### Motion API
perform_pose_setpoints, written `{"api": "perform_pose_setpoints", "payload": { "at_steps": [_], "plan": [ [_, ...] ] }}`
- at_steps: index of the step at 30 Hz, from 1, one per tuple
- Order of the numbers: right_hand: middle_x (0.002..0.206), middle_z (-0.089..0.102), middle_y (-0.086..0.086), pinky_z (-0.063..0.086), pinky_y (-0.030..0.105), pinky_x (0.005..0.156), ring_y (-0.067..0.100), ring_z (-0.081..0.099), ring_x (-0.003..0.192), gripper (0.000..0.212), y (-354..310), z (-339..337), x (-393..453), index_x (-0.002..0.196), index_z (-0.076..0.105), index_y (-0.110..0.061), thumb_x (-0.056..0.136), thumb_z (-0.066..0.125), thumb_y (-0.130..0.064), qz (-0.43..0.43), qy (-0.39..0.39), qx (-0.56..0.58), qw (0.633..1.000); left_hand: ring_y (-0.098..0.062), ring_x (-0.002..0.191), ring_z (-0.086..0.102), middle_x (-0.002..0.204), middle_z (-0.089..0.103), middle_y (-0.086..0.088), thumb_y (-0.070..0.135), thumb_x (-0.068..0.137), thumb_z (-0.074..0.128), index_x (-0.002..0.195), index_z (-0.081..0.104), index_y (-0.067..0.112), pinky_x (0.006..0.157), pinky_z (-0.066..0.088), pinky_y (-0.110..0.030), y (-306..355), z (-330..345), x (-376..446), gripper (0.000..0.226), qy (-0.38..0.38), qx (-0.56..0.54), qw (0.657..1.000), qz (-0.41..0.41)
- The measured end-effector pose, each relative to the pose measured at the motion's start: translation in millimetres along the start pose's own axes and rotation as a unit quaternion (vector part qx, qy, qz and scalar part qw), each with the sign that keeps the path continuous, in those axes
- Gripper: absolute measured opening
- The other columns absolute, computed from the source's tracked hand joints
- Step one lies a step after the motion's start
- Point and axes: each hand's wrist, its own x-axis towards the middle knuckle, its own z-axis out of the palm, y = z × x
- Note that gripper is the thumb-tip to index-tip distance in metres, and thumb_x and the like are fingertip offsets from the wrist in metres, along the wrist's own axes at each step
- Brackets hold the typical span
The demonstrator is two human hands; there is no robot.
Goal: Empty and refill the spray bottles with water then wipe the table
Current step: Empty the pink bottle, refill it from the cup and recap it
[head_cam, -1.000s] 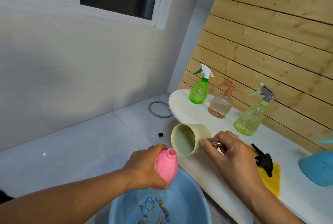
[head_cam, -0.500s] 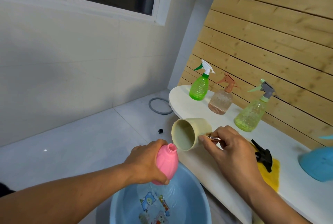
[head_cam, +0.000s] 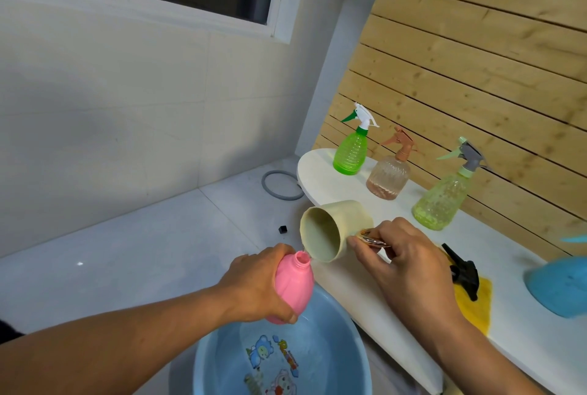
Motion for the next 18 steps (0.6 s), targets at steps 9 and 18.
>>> {"api": "perform_pose_setpoints", "payload": {
  "at_steps": [9, 18],
  "plan": [
    [0.072, 0.048, -0.012, 0.037, 0.032, 0.051, 0.016, 0.048, 0.068, 0.023, -0.6, 1.1, -1.2, 0.075, 0.066, -0.025, 0.085, 0.075, -0.044, -0.024, 0.025, -0.028, 0.999, -0.013, 0.105, 0.058, 0.104, 0.049, 0.033, 0.067, 0.042, 0.088, 0.131, 0.033, 0.058, 0.077, 0.049, -0.025, -1.9, 0.8, 0.8, 0.105, 0.0, -0.011, 1.0, -0.005],
    [0.075, 0.056, -0.008, 0.045, 0.038, 0.048, 0.02, 0.055, 0.073, 0.03, 1.1, 3.1, -3.2, 0.078, 0.067, -0.026, 0.089, 0.062, -0.054, -0.07, 0.036, -0.054, 0.995, -0.012, 0.105, 0.059, 0.105, 0.051, 0.031, 0.067, 0.043, 0.09, 0.132, 0.034, 0.058, 0.075, 0.048, -0.022, -0.5, 1.2, 1.0, 0.106, -0.001, -0.019, 1.0, -0.006]
  ]
}}
